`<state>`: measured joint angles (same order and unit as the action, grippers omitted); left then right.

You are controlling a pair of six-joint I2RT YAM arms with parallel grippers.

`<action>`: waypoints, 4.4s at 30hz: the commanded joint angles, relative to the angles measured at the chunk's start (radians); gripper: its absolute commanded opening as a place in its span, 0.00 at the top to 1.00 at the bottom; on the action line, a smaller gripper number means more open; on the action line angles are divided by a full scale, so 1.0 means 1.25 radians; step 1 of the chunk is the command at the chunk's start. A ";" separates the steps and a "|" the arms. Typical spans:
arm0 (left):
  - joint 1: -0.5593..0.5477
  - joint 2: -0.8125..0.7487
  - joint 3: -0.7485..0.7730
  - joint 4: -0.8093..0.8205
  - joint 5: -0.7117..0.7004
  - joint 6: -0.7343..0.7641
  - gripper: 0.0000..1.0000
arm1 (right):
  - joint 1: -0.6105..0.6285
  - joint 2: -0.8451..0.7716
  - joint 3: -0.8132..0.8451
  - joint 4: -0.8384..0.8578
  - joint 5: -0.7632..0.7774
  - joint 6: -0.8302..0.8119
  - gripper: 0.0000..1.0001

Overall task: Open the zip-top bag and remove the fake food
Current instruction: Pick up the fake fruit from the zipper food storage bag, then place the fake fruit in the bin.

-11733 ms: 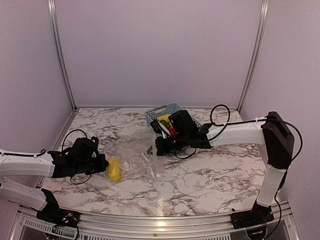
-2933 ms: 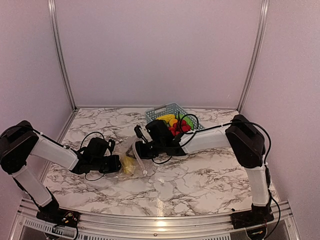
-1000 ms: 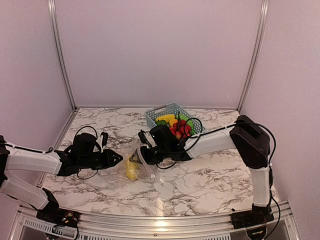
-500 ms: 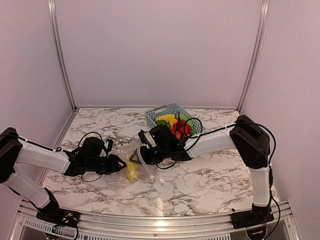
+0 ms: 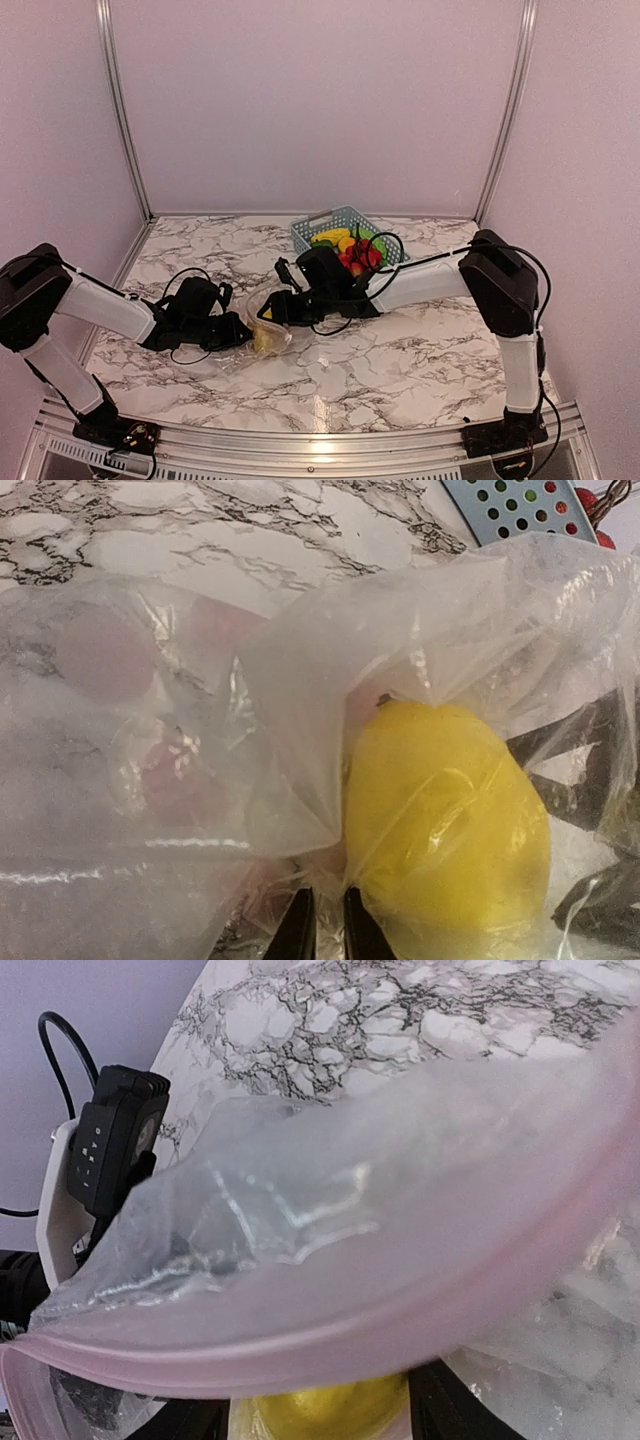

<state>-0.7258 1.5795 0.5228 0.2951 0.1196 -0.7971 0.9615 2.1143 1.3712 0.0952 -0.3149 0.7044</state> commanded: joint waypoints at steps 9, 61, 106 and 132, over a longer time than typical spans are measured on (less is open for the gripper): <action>-0.002 -0.001 -0.011 0.000 -0.012 0.037 0.92 | 0.012 0.088 0.149 -0.169 0.043 -0.060 0.45; 0.000 -0.023 -0.041 -0.020 -0.091 -0.052 0.98 | 0.054 -0.161 -0.083 -0.028 0.108 -0.195 0.69; 0.005 -0.004 -0.015 -0.047 -0.091 -0.036 0.98 | 0.043 -0.332 -0.137 -0.023 0.104 -0.225 0.70; 0.040 -0.031 0.022 -0.106 -0.091 0.006 0.98 | -0.218 -0.428 -0.132 -0.145 0.103 -0.229 0.69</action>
<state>-0.6849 1.5570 0.5274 0.2184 0.0242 -0.8173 0.7628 1.5578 1.1458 -0.0441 -0.2169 0.4423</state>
